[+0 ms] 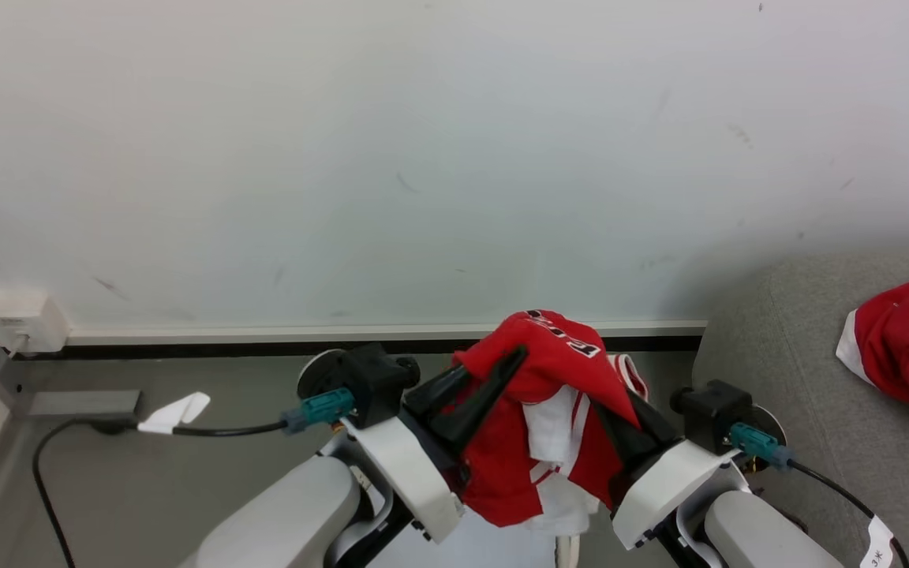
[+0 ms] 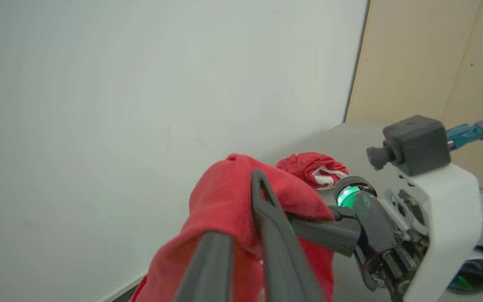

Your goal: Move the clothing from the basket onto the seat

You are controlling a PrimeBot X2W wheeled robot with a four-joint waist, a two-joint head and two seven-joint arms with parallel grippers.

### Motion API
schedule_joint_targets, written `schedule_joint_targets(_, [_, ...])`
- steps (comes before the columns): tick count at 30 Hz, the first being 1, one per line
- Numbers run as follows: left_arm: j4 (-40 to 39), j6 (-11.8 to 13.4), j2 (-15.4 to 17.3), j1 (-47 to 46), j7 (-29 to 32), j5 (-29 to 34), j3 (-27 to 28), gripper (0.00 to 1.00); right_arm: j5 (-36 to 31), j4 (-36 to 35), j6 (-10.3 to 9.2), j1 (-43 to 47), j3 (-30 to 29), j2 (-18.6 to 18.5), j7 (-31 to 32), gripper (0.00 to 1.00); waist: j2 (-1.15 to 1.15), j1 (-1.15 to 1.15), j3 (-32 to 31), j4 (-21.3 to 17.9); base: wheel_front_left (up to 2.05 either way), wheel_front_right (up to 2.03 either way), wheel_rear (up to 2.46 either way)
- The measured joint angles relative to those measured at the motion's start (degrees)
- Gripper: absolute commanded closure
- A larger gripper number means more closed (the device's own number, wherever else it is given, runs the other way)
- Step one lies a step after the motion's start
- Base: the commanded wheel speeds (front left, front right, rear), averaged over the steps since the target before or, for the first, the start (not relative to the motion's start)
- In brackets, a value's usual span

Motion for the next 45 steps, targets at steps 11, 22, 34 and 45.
schedule_joint_targets(11, [0.34,0.03,0.12,4.42,0.00,-0.32,0.21,0.00,-1.90,-4.93,0.00,2.92,-13.29,-0.78,0.02,1.00,0.00,0.00,0.02,-1.77,0.00,0.00,0.00])
schedule_joint_targets(22, [-1.12,0.62,0.19,8.37,0.00,2.50,3.98,0.00,-8.05,-14.58,0.00,7.23,-22.28,-2.63,0.01,1.00,0.00,0.00,1.31,-7.39,0.00,0.00,0.00])
schedule_joint_targets(34, [-4.43,0.02,0.36,11.72,0.00,7.30,8.98,0.00,-9.96,-24.54,0.00,14.93,-27.16,-2.81,0.02,1.00,0.00,0.00,3.16,-17.61,0.00,0.00,0.00])
schedule_joint_targets(45, [-4.68,-0.25,0.41,12.57,0.00,9.40,9.73,0.00,-10.16,-28.77,0.00,17.90,-28.99,-1.65,0.02,1.00,0.00,0.00,4.80,-24.62,0.00,0.00,0.00])
